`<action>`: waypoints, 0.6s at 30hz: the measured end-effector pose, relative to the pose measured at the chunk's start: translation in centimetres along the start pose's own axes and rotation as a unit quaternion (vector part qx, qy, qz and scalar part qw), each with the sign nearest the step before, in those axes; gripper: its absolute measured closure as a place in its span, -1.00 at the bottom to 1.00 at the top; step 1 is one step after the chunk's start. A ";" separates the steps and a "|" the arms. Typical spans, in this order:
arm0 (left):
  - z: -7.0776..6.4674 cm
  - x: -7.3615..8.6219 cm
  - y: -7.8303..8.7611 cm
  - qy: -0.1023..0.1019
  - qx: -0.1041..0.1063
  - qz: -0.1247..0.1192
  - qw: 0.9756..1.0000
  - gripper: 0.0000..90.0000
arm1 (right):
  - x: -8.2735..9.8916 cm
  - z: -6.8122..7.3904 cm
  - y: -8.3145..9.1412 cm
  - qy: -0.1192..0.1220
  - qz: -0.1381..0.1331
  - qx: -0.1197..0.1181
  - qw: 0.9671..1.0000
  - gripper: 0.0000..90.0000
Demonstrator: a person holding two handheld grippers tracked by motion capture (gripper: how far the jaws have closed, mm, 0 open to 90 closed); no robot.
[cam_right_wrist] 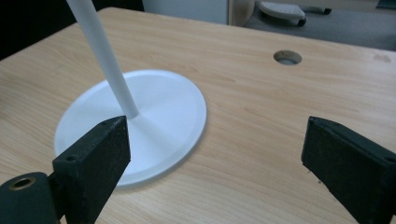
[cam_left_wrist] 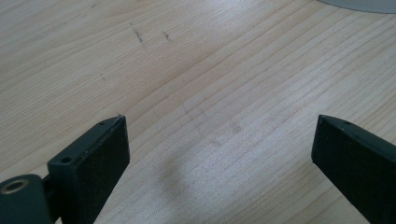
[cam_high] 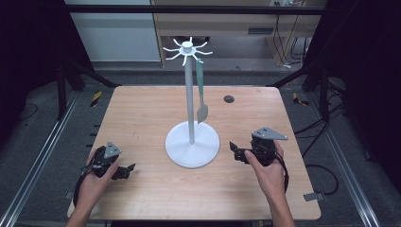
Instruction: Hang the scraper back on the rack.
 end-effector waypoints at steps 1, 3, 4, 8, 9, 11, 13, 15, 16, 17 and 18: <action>0.0 0.0 0.0 -0.001 0.000 0.000 1.000 -0.91 | 0.3 -0.1 -0.2 0.000 0.005 0.001 1.000 -0.81; 0.0 0.0 0.0 -0.001 0.000 0.000 1.000 -0.91 | 0.8 -0.2 -0.6 -0.005 0.013 0.003 1.000 -0.79; 0.0 0.0 0.0 -0.001 0.000 0.000 1.000 -0.91 | 1.1 -0.4 -0.8 -0.003 0.018 0.004 1.000 -0.79; 0.0 0.0 0.0 -0.001 0.000 0.001 1.000 -0.91 | 2.0 -0.9 -1.5 -0.011 0.032 0.009 0.999 -0.78; 0.0 0.0 0.0 -0.001 0.000 0.001 1.000 -0.91 | 2.2 -0.9 -1.6 -0.014 0.035 0.011 0.999 -0.78; 0.0 0.0 0.0 0.000 0.000 0.001 1.000 -0.91 | 2.6 -1.1 -1.9 -0.017 0.044 0.014 0.999 -0.78; 0.0 0.0 0.0 0.000 0.000 0.001 1.000 -0.91 | 3.2 -1.2 -2.2 -0.020 0.050 0.018 0.998 -0.78; 0.0 0.0 0.0 -0.001 0.000 0.001 1.000 -0.91 | 3.8 -1.3 -2.4 -0.026 0.054 0.022 0.998 -0.78; 0.0 0.0 0.0 -0.001 0.001 0.001 1.000 -0.91 | 4.2 -1.4 -2.6 -0.031 0.058 0.021 0.998 -0.78; 0.0 0.0 0.0 -0.001 0.001 0.001 1.000 -0.91 | 4.6 -1.3 -2.8 -0.032 0.062 0.022 0.997 -0.78; 0.0 0.0 0.0 -0.001 0.001 0.001 1.000 -0.91 | 4.8 -1.3 -2.9 -0.033 0.065 0.025 0.997 -0.78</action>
Point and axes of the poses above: each handheld gripper's, and its own axes: y roughly backward along the jaws, x roughly out of its underside, z roughly to its left, the point moved 2 cm from there along -y, roughly forward along the jaws, and after that the axes turned 14 degrees about y, right-handed, at the moved point
